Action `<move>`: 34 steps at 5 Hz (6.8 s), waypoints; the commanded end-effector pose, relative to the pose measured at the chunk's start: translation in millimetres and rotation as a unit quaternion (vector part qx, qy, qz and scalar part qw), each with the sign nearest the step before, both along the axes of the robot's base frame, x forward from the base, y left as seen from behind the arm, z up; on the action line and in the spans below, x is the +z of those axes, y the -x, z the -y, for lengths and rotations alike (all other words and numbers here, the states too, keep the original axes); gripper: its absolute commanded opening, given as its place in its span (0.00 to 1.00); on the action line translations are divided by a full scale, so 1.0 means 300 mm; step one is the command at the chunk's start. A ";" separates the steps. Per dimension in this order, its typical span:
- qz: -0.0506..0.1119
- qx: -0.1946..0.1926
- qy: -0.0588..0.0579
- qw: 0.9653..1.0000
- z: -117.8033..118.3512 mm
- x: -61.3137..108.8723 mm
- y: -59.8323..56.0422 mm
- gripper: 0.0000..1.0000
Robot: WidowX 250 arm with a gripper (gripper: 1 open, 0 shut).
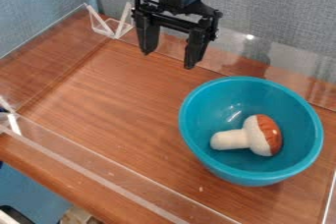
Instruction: Remove the mushroom from inside the blue bowl and put it on the table
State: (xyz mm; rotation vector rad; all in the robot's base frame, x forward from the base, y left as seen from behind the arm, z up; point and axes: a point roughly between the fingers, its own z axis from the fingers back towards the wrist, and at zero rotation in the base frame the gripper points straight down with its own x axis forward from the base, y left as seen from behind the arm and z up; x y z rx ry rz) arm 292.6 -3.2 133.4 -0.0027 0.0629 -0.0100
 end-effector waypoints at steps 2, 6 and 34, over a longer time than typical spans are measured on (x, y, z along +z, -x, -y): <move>-0.003 -0.071 0.007 0.997 0.097 -0.065 0.004 1.00; 0.031 -0.202 0.015 0.979 0.324 -0.226 0.061 1.00; 0.161 -0.193 -0.032 0.967 0.156 0.200 0.093 0.00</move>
